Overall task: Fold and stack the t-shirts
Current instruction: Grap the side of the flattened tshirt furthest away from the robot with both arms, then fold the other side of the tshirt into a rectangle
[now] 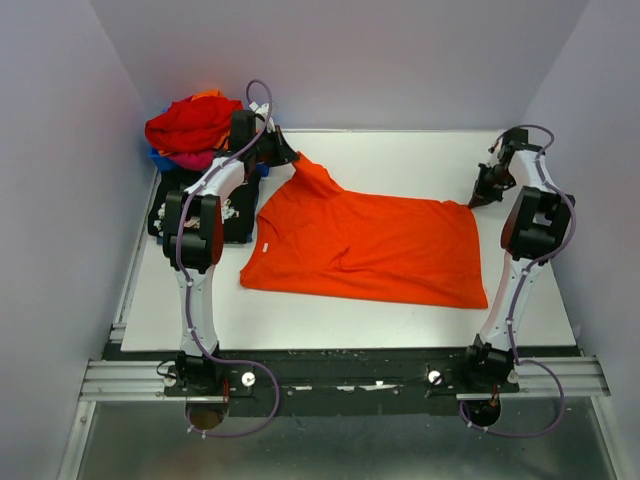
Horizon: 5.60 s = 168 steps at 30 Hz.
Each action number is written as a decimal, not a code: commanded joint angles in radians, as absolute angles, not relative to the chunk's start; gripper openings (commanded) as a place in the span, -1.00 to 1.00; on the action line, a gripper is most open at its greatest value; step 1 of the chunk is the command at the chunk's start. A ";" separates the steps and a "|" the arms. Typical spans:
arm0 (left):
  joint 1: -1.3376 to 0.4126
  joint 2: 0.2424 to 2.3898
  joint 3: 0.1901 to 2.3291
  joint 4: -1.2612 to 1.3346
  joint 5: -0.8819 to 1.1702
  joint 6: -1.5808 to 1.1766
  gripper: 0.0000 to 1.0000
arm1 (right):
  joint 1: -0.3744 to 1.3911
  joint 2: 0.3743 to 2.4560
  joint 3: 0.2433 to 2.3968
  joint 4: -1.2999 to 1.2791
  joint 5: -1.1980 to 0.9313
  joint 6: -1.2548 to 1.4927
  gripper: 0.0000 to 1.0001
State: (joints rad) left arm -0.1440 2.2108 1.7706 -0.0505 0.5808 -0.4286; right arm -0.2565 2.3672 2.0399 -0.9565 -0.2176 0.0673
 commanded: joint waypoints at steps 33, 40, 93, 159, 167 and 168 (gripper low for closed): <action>-0.216 2.103 1.715 -0.035 0.356 -0.376 -1.00 | -0.325 1.951 1.422 -0.222 -0.288 0.388 -0.99; -0.227 1.987 1.609 -0.066 0.313 -0.341 -1.00 | -0.325 1.861 1.355 -0.229 -0.316 0.393 -0.99; -0.459 1.350 0.868 -0.035 -0.273 -0.436 -1.00 | -0.428 1.393 0.844 -0.177 -0.281 0.486 -0.99; -0.322 1.563 0.943 -0.005 -0.031 -0.750 -0.03 | -0.235 1.348 0.629 -0.060 -0.258 0.593 -0.99; -0.305 1.762 0.994 0.002 -0.031 -0.825 -0.05 | -0.248 1.328 0.584 -0.126 -0.057 0.690 -0.99; -0.299 1.784 1.005 -0.024 -0.034 -0.837 -0.05 | -0.253 1.324 0.580 -0.132 -0.052 0.693 -0.99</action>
